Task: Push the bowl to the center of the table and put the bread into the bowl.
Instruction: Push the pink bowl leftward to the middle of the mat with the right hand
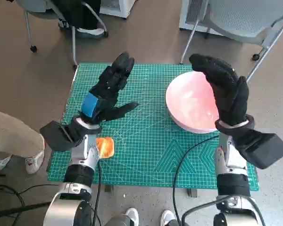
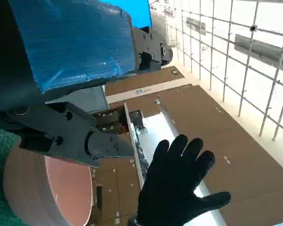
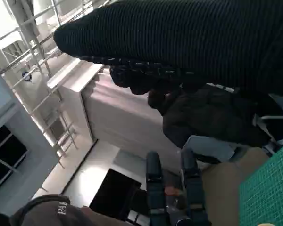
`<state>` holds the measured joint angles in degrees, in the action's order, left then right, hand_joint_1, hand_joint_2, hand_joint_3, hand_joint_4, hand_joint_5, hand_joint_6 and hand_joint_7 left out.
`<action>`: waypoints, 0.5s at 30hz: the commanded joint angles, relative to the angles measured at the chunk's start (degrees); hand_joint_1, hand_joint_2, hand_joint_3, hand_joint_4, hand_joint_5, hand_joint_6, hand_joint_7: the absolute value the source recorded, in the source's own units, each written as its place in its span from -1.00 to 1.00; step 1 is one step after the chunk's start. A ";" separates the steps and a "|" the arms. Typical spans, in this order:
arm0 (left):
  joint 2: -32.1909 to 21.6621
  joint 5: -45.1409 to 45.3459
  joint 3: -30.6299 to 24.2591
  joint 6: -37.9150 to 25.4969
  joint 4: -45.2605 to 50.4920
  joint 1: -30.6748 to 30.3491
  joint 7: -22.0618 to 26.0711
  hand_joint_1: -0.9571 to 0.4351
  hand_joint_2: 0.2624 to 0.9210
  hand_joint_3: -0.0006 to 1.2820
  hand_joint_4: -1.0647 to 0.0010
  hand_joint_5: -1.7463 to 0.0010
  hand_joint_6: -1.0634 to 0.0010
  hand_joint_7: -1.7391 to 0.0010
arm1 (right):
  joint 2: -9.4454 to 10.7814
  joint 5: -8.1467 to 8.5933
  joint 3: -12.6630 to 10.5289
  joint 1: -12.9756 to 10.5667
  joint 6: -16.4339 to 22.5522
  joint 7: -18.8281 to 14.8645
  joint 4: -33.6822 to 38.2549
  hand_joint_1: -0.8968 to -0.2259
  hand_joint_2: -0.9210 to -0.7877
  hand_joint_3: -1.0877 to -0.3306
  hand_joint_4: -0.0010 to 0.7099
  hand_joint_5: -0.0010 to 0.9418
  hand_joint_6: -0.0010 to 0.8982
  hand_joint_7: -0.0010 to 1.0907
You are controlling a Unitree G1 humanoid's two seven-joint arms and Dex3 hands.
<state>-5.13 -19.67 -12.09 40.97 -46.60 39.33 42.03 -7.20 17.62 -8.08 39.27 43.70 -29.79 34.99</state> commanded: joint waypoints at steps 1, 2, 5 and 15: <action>-0.41 0.01 0.17 -0.29 0.07 -0.20 -0.08 0.26 1.00 -0.67 0.92 1.00 0.70 1.00 | 0.05 -0.62 0.04 -1.38 -0.62 0.27 0.36 -0.30 -1.00 -0.17 -0.54 -1.00 -0.99 -0.04; -0.42 -0.03 0.16 -0.33 0.04 -0.19 -0.05 0.25 1.00 -0.67 0.92 1.00 0.70 1.00 | 0.06 -0.57 0.04 -1.34 -0.63 0.21 0.43 -0.30 -1.00 -0.17 -0.54 -1.00 -0.99 -0.04; -0.43 0.00 0.15 -0.44 0.10 -0.25 -0.19 0.24 1.00 -0.67 0.92 1.00 0.70 1.00 | 0.12 -0.64 0.10 -1.44 -0.54 0.22 0.40 -0.30 -1.00 -0.17 -0.54 -1.00 -0.99 -0.04; -0.44 0.35 0.27 -0.48 0.14 -0.47 -0.72 0.21 1.00 -0.68 0.92 1.00 0.70 1.00 | 0.13 -0.64 0.10 -1.50 -0.35 0.15 0.64 -0.29 -1.00 -0.17 -0.54 -1.00 -0.99 -0.04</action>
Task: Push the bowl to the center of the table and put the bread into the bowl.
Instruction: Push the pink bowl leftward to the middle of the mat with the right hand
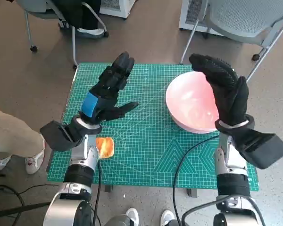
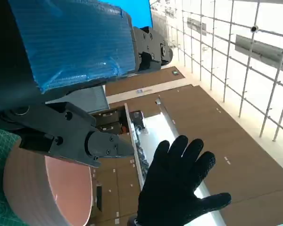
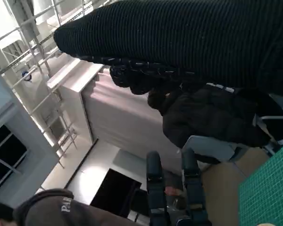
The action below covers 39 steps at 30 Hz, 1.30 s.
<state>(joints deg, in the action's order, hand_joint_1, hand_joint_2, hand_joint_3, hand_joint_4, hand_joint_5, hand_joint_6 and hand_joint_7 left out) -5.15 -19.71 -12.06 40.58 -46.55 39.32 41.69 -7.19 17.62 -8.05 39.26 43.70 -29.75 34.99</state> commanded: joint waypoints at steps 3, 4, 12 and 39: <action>-0.38 0.59 0.33 0.08 0.18 -0.61 -0.67 0.18 1.00 -0.68 0.92 1.00 0.70 1.00 | 0.11 -0.65 0.10 -1.54 -0.33 0.07 0.57 -0.29 -1.00 -0.17 -0.54 -1.00 -0.99 -0.04; -0.37 0.70 0.37 0.19 0.23 -0.65 -0.81 0.16 1.00 -0.68 0.92 1.00 0.70 1.00 | 0.11 -0.64 0.11 -1.53 -0.35 0.04 0.57 -0.29 -1.00 -0.17 -0.54 -1.00 -0.99 -0.04; -0.48 1.02 0.55 0.56 0.83 -1.00 -1.60 0.05 1.00 -0.70 0.90 0.99 0.69 1.00 | -0.04 -0.84 0.12 -1.67 -0.50 0.22 0.41 -0.29 -1.00 -0.17 -0.54 -1.00 -1.00 -0.04; -0.02 0.27 -0.30 1.45 -0.67 -0.55 -1.33 0.01 1.00 -0.70 0.88 0.99 0.68 0.99 | -12.83 -1.49 -10.75 10.06 2.70 7.42 26.62 -0.32 -1.00 -0.24 -0.49 -1.00 -0.78 -0.36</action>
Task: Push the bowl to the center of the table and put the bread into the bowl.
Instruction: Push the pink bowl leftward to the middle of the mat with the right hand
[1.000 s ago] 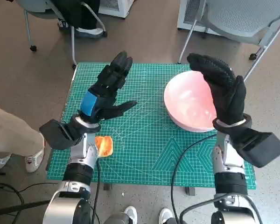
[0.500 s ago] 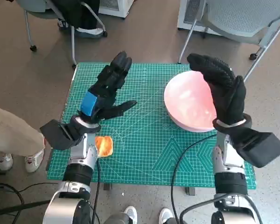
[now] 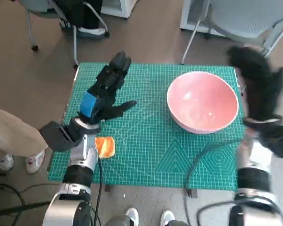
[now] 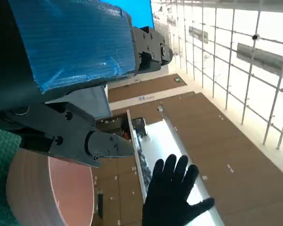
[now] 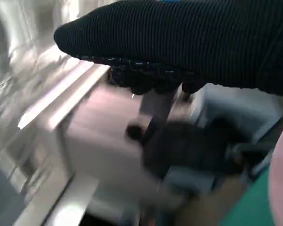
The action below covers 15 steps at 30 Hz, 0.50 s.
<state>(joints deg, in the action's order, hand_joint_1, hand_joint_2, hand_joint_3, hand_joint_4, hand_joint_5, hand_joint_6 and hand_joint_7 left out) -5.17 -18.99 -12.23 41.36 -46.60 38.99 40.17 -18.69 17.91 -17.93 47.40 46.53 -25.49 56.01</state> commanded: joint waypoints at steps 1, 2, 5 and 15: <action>-0.01 -0.45 -0.15 0.71 -0.70 -0.18 0.19 0.01 1.00 -0.70 0.88 0.99 0.68 0.99 | -1.65 -1.96 -1.00 2.36 -0.20 3.59 6.50 -0.32 -1.00 -0.27 -0.50 -1.00 -0.78 -0.38; -0.03 -0.47 -0.18 0.73 -0.77 -0.16 0.19 0.01 1.00 -0.70 0.88 0.99 0.68 0.99 | -2.05 -2.03 -1.13 2.85 -0.62 3.96 7.44 -0.31 -1.00 -0.28 -0.51 -1.00 -0.78 -0.39; -0.07 -0.55 -0.27 0.83 -0.90 -0.14 0.26 0.01 1.00 -0.70 0.87 0.99 0.68 0.99 | -3.02 -2.26 -1.42 4.09 -1.96 4.86 9.68 -0.31 -1.00 -0.31 -0.54 -1.00 -0.78 -0.41; -0.38 -1.28 -0.60 0.59 -0.77 -0.23 0.93 0.01 1.00 -0.70 0.87 1.00 0.67 0.99 | -5.84 -4.23 -1.69 6.98 -10.65 7.24 16.69 -0.33 -1.00 -0.37 -0.62 -1.00 -0.80 -0.49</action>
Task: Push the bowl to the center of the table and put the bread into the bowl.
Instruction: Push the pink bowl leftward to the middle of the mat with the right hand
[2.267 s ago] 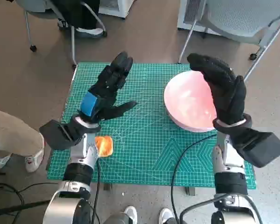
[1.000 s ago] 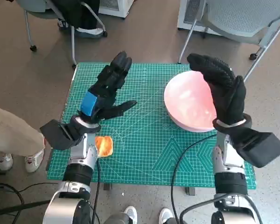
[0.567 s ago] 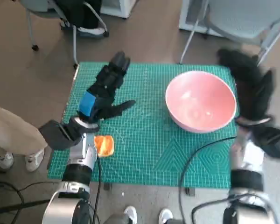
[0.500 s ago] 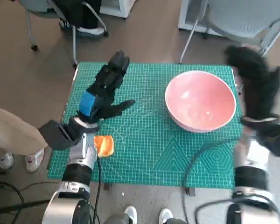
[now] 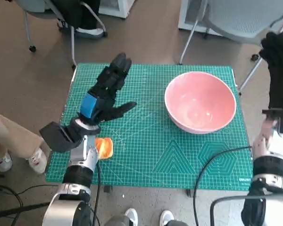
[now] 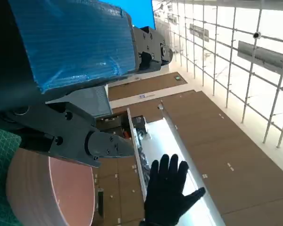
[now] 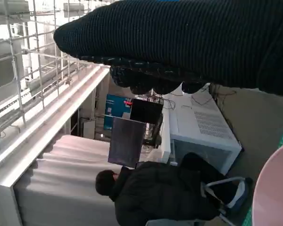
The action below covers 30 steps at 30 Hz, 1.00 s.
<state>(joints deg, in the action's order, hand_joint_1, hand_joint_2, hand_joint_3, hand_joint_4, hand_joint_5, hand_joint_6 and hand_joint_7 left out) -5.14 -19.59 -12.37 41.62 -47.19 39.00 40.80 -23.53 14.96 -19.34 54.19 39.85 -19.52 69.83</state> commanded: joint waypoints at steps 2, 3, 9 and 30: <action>-0.49 -0.86 -0.46 0.31 -0.08 -0.33 0.40 0.01 1.00 -0.70 0.87 1.00 0.67 0.99 | -0.99 -1.48 -0.37 0.17 -5.19 1.67 3.53 -0.32 -1.00 -0.37 -0.63 -1.00 -0.79 -0.49; -0.51 -0.93 -0.44 0.31 -0.06 -0.35 0.42 0.01 1.00 -0.70 0.87 1.00 0.67 0.99 | -0.98 -1.59 -0.44 0.17 -5.46 1.76 3.65 -0.31 -1.00 -0.37 -0.63 -1.00 -0.79 -0.50; -0.70 -1.28 -0.45 0.19 0.38 -0.60 0.73 0.01 1.00 -0.70 0.87 1.00 0.66 0.99 | -0.71 -2.53 -0.76 -0.06 -8.68 2.78 4.72 -0.27 -1.00 -0.39 -0.64 -1.00 -0.78 -0.53; -1.52 -1.76 -0.72 0.13 2.05 -1.90 1.10 -0.01 1.00 -0.70 0.86 1.00 0.65 0.99 | -0.84 -4.21 -2.65 -2.13 -19.73 6.56 7.01 -0.20 -1.00 -0.51 -0.63 -1.00 -0.61 -0.71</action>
<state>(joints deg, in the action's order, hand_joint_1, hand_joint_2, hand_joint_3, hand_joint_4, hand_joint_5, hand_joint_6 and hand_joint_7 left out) -6.19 -20.96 -12.85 41.61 -46.08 37.86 41.79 -24.45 10.59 -21.00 53.99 22.66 -13.92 75.78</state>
